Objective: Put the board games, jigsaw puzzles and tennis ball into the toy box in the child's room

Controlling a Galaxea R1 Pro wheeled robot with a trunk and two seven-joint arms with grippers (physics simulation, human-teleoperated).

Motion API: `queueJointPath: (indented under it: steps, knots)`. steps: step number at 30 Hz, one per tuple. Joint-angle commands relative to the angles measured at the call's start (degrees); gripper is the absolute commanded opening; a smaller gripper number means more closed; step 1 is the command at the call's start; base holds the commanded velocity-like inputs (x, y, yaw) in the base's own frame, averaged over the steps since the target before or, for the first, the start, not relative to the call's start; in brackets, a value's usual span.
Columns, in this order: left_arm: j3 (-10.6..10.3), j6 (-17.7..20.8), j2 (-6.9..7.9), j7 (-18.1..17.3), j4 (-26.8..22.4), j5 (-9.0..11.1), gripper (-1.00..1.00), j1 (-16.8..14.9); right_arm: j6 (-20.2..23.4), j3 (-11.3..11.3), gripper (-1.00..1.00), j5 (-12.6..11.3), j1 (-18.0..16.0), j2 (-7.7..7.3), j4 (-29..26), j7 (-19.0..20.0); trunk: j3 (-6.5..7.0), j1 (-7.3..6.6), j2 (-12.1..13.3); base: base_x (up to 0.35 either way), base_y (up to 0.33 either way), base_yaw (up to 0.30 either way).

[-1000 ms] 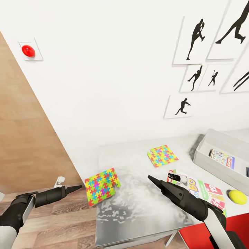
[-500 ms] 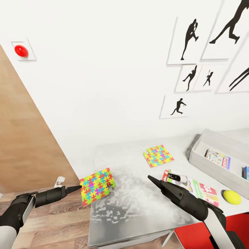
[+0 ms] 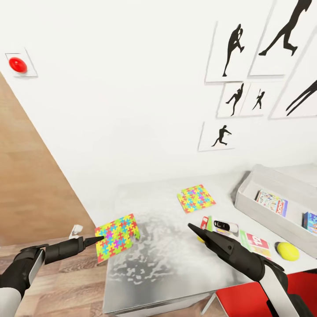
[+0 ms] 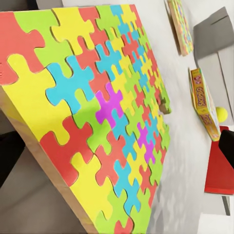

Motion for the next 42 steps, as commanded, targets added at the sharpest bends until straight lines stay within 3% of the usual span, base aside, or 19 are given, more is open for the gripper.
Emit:
queueJointPath:
  steps: [1, 16, 17, 35, 42]
  knots:
    - [0.0, 0.6, 0.00, -0.2, 0.0, 0.1, 1.00, 0.0, 0.4, 0.1, 1.00, -0.4, 0.0, -0.05, 0.0, -0.1, -0.06, 0.01, 0.0, 0.000, -0.044, 0.000]
    - [0.0, 0.5, 0.06, -0.2, 0.0, 0.2, 1.00, 0.0, 0.4, 0.1, 1.00, -0.4, 0.0, -0.05, 0.0, -0.1, -0.06, 0.01, 0.0, 0.000, -0.007, 0.000]
    - [0.1, 0.5, 0.04, -0.2, 0.0, 0.2, -1.00, 0.0, 0.4, 0.1, 1.00, -0.4, 0.0, -0.05, 0.0, -0.1, -0.06, 0.01, 0.0, 0.000, 0.000, 0.000]
    - [1.9, 0.7, 0.03, -0.2, 0.0, 0.2, -1.00, 0.0, 0.4, 0.1, 1.00, -0.4, 0.0, -0.05, 0.0, -0.1, -0.06, 0.01, 0.0, 0.000, 0.000, 0.000]
    - [2.0, 0.6, 0.05, -0.3, 0.0, 0.2, -1.00, 0.0, 0.4, 0.1, 1.00, -0.4, 0.0, -0.05, 0.0, -0.1, 1.20, -1.53, 2.8, 0.000, 0.000, 0.000]
